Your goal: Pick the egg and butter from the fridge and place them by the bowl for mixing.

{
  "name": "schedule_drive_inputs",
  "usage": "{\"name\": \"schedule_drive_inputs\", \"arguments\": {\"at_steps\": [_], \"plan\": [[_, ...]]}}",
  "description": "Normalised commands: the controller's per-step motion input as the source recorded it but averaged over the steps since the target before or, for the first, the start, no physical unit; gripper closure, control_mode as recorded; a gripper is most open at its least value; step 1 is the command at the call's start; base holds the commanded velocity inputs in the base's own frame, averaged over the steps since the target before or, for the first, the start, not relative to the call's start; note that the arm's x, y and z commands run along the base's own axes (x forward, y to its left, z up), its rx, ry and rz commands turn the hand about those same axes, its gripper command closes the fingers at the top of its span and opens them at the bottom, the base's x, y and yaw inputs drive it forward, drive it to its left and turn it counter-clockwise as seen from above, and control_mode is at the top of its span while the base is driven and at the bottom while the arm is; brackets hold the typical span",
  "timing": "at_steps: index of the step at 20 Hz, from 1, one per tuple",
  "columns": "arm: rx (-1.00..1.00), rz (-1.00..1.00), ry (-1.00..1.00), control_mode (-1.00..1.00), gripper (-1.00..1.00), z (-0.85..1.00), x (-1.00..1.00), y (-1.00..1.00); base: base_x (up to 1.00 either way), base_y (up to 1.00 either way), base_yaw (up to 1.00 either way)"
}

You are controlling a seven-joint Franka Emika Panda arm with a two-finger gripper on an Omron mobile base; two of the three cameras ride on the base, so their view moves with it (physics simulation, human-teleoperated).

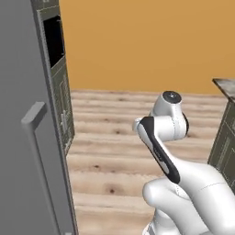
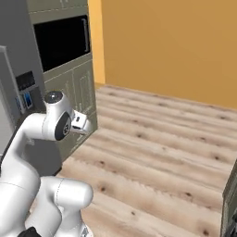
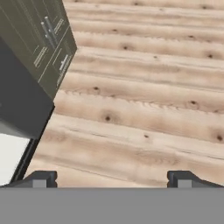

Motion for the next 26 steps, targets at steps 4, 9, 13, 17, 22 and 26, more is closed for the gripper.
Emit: {"name": "schedule_drive_inputs", "arguments": {"at_steps": [4,9,13,17,22,26], "plan": [[0.0,0.0,0.0,1.0,-1.0,0.0,0.0,0.0,-0.44,-0.34,0.39],[0.0,0.0,0.0,1.0,-1.0,0.0,0.0,0.0,-0.51,-0.47,0.12],[0.0,0.0,0.0,1.0,-1.0,0.0,0.0,0.0,-0.61,-0.41,0.0],[0.0,0.0,0.0,1.0,-1.0,0.0,0.0,0.0,-0.42,-0.12,0.35],[0.0,0.0,0.0,1.0,-1.0,0.0,0.0,0.0,-0.42,-0.15,0.45],[0.0,0.0,0.0,1.0,-1.0,0.0,0.0,0.0,0.39,-0.25,0.28]]}}
